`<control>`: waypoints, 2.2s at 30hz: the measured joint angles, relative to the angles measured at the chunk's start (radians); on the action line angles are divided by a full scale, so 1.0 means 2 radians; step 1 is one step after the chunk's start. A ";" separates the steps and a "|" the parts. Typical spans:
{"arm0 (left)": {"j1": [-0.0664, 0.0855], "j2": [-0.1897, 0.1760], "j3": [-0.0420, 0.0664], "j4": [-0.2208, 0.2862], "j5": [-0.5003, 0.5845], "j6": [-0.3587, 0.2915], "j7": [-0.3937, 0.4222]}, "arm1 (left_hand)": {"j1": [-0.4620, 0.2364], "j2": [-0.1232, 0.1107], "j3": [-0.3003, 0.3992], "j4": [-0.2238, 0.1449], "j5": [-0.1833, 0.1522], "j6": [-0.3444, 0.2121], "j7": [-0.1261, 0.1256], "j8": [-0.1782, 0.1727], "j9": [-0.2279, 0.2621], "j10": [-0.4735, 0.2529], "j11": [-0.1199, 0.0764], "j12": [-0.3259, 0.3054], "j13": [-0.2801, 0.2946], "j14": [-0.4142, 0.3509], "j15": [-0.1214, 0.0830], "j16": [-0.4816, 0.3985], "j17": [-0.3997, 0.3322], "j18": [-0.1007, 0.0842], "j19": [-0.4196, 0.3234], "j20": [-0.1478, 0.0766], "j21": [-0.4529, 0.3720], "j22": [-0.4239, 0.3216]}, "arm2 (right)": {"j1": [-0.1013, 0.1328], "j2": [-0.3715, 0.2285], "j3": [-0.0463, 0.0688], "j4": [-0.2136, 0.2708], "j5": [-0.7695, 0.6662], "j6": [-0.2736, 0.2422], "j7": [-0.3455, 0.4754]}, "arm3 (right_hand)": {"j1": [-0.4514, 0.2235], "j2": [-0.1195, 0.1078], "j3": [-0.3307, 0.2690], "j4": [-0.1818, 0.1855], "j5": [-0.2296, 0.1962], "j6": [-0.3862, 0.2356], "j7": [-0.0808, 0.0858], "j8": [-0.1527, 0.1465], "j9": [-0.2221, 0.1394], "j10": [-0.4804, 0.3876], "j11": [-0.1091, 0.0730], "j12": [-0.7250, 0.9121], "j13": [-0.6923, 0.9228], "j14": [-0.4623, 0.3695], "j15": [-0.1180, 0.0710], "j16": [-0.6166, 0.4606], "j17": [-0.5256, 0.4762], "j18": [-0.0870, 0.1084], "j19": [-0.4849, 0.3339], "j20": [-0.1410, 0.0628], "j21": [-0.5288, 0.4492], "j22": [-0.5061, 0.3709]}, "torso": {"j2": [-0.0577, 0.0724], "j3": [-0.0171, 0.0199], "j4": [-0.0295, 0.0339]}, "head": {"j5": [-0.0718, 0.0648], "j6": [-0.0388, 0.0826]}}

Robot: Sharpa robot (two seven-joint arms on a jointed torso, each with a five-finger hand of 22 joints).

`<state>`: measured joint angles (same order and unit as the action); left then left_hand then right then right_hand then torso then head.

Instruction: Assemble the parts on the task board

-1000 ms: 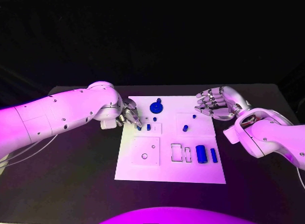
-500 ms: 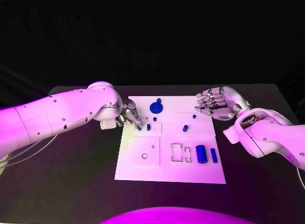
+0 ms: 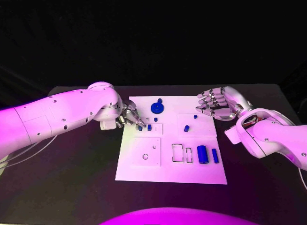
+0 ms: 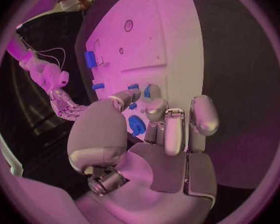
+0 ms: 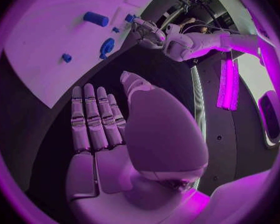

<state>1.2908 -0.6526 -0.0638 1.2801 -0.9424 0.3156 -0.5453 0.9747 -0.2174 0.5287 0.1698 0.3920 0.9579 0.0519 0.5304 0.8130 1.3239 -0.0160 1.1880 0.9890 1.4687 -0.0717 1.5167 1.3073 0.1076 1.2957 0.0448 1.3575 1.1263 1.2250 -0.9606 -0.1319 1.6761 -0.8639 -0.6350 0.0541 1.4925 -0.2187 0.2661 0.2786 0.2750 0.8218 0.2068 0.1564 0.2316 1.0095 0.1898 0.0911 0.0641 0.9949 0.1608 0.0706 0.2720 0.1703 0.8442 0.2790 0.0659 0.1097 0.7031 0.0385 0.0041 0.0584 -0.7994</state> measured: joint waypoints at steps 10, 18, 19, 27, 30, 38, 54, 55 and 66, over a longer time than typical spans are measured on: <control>-0.001 -0.005 0.001 0.002 -0.001 0.000 0.000 | 0.000 0.000 -0.020 0.017 -0.017 0.000 0.000 -0.003 0.000 0.000 0.000 0.000 0.001 0.000 0.000 0.000 0.000 0.000 0.000 0.000 0.000 0.000 | 0.000 0.000 0.000 0.000 0.000 0.000 0.000 | 0.000 0.000 0.000 0.000 0.000 0.000 0.000 0.000 0.000 0.000 0.000 -0.002 0.000 0.000 0.000 0.000 -0.001 0.000 -0.002 0.002 0.000 -0.002 | 0.000 0.0000 -0.0004 | 0.000 0.000; -0.002 -0.017 0.012 0.016 0.000 -0.010 -0.001 | 0.011 0.000 -0.040 0.030 -0.017 -0.006 0.005 -0.001 0.006 -0.013 0.002 -0.011 -0.013 0.000 0.000 -0.005 0.000 0.000 -0.006 0.000 -0.009 -0.012 | 0.000 0.000 0.000 0.001 0.000 0.000 0.000 | 0.000 0.000 0.000 0.000 0.000 0.000 0.000 0.000 0.000 0.000 0.000 -0.002 0.000 0.000 0.000 0.000 -0.002 0.000 -0.002 0.002 0.000 -0.002 | 0.000 0.0003 -0.0012 | -0.002 0.001; -0.002 -0.019 0.015 0.019 0.002 -0.012 0.000 | 0.016 0.002 -0.044 0.034 -0.017 -0.012 0.007 0.000 0.009 -0.021 0.004 -0.018 -0.022 0.000 0.000 -0.009 0.000 0.000 -0.011 0.001 -0.014 -0.020 | 0.000 0.000 0.000 0.001 0.000 0.000 0.000 | 0.000 0.000 0.000 0.000 0.000 0.000 0.000 0.000 0.000 0.000 0.000 -0.002 0.000 0.000 0.000 0.000 -0.002 0.000 -0.002 0.002 0.000 -0.002 | 0.000 0.0003 -0.0012 | -0.003 0.001; 0.000 -0.043 0.033 0.044 0.029 -0.055 0.035 | 0.097 0.011 -0.065 0.054 -0.016 -0.104 0.042 -0.017 0.003 -0.160 0.037 -0.143 -0.167 -0.052 0.031 -0.127 -0.130 0.031 -0.135 0.021 -0.148 -0.214 | 0.000 -0.001 0.000 0.000 0.000 0.000 0.000 | 0.000 0.000 -0.001 0.001 0.002 0.000 0.000 0.000 0.000 0.000 0.000 -0.002 0.000 0.000 0.000 0.000 -0.002 0.000 -0.002 0.002 0.000 -0.003 | 0.000 0.0006 -0.0003 | -0.004 0.001; 0.000 -0.047 0.034 0.053 0.033 -0.080 0.068 | 0.149 0.012 -0.057 0.044 -0.016 -0.146 0.059 -0.026 -0.012 -0.228 0.055 -0.185 -0.197 -0.126 0.046 -0.227 -0.253 0.031 -0.160 0.037 -0.204 -0.263 | 0.000 -0.002 0.000 0.000 0.000 0.000 0.000 | 0.000 0.000 -0.001 0.001 0.002 0.000 0.000 0.000 0.000 0.000 0.000 -0.002 0.000 0.000 0.000 0.000 -0.003 0.000 -0.002 0.002 0.000 -0.004 | 0.000 0.0006 0.0002 | -0.005 0.002; -0.001 -0.047 0.023 0.069 0.012 -0.154 0.180 | 0.211 -0.001 -0.054 0.015 -0.016 -0.193 0.059 -0.034 -0.056 -0.329 0.075 -0.232 -0.246 -0.160 0.062 -0.291 -0.319 0.031 -0.155 0.050 -0.256 -0.299 | 0.000 -0.002 0.000 -0.002 0.000 -0.002 0.001 | 0.002 0.002 -0.003 0.000 0.002 0.000 0.000 -0.002 -0.001 0.000 0.000 -0.002 0.000 -0.002 0.002 0.000 -0.005 0.000 -0.005 0.002 0.000 -0.006 | 0.000 0.0000 0.0011 | -0.005 0.004; -0.021 -0.008 0.001 0.041 -0.147 -0.231 0.281 | 0.231 -0.006 -0.053 0.002 -0.016 -0.164 0.062 -0.021 -0.129 -0.317 0.069 -0.252 -0.312 -0.152 0.058 -0.251 -0.320 0.031 -0.151 0.046 -0.229 -0.282 | 0.000 0.000 0.000 -0.004 0.000 -0.004 0.003 | 0.004 0.004 -0.003 0.000 0.004 0.002 0.002 -0.002 -0.001 0.000 0.000 -0.004 0.000 -0.002 0.002 0.000 -0.006 0.000 -0.005 0.002 0.000 -0.007 | 0.000 -0.0006 -0.0001 | -0.005 0.007; -0.021 -0.004 0.000 0.037 -0.156 -0.231 0.282 | 0.231 -0.006 -0.052 0.002 -0.016 -0.160 0.062 -0.021 -0.134 -0.315 0.069 -0.252 -0.316 -0.151 0.056 -0.244 -0.317 0.031 -0.150 0.046 -0.226 -0.280 | 0.000 0.000 0.000 -0.004 0.000 -0.004 0.003 | 0.004 0.004 -0.003 0.000 0.004 0.002 0.002 -0.002 -0.001 0.000 0.000 -0.004 0.000 -0.002 0.002 0.000 -0.006 0.000 -0.005 0.002 0.000 -0.007 | 0.000 -0.0006 -0.0003 | -0.005 0.007; -0.024 0.021 -0.003 -0.001 -0.223 -0.220 0.285 | 0.221 -0.016 -0.048 0.003 -0.016 -0.128 0.066 -0.034 -0.177 -0.295 0.070 -0.254 -0.340 -0.118 0.057 -0.183 -0.269 0.031 -0.144 0.046 -0.203 -0.265 | -0.001 0.002 0.000 -0.004 0.000 -0.005 0.003 | 0.005 0.005 -0.003 0.000 0.005 0.002 0.002 -0.002 -0.002 0.000 0.000 -0.004 0.000 -0.002 0.002 0.000 -0.008 0.000 -0.005 0.002 0.000 -0.009 | 0.001 -0.0001 -0.0007 | -0.007 0.007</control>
<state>1.2425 -0.6106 -0.0707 1.2784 -1.3882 -0.1251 0.0254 1.4168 -0.2493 0.4320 0.1767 0.3603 0.7011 0.1839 0.4616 0.4580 0.7349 0.1234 0.6796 0.3080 1.2333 0.0428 1.1504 0.7683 0.1700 1.0080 0.1360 0.9516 0.5972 1.2237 -0.9567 -0.1319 1.6673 -0.8636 -0.6449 0.0605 1.5018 -0.2094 0.2608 0.2786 0.2850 0.8256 0.2105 0.1525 0.2278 1.0096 0.1897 0.0837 0.0641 0.9914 0.1643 0.0706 0.2563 0.1703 0.8337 0.2826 0.0660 0.0920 0.7042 0.0383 0.0028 0.0452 -0.7859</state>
